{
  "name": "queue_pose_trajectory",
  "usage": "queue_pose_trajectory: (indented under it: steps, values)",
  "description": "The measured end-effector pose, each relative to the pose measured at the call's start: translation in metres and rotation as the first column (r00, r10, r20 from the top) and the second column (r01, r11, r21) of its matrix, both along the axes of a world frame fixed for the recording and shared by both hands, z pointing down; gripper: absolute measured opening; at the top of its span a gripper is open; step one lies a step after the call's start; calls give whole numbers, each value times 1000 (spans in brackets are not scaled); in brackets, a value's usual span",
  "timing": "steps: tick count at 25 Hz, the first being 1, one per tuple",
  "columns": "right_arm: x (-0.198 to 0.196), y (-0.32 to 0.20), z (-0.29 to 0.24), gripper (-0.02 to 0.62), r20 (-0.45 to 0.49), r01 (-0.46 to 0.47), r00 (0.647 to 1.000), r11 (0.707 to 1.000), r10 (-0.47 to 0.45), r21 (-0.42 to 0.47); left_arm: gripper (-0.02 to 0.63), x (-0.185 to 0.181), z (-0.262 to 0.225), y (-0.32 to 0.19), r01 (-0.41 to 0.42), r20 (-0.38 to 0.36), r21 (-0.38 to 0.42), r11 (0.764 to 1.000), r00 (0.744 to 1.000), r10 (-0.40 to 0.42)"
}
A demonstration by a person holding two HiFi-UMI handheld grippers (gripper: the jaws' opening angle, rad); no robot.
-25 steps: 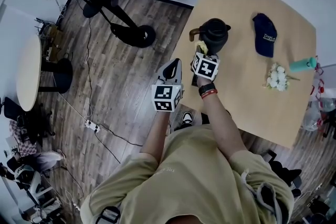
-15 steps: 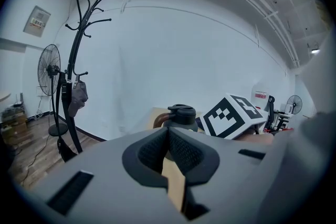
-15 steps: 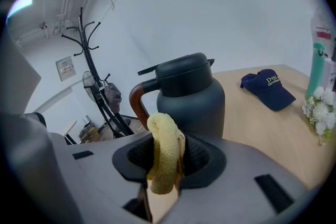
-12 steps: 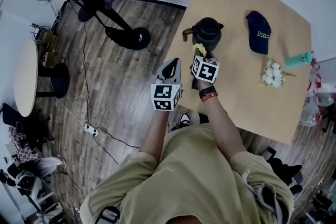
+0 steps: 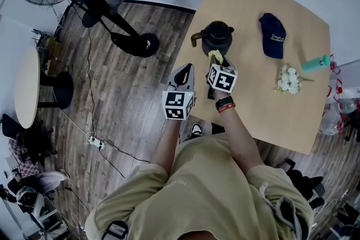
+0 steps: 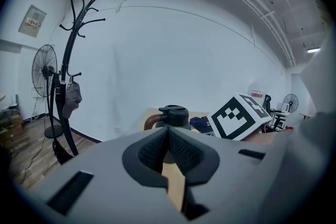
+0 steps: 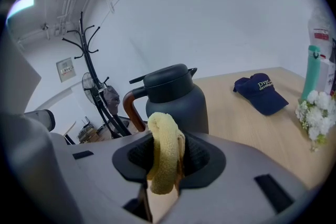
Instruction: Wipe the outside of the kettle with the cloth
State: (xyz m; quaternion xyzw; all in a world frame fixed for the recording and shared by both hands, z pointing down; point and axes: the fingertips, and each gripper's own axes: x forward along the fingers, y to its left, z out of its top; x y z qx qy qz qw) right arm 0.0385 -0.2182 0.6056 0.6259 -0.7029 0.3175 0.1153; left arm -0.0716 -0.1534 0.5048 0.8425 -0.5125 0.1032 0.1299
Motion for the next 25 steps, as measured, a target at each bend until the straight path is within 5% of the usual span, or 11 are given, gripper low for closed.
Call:
queue_pose_trajectory:
  steps: [25]
  values:
    - [98,-51,10,124,-73,-48,996,999,49,25,21,39,15,-10,-46,20,-30,998,999,47]
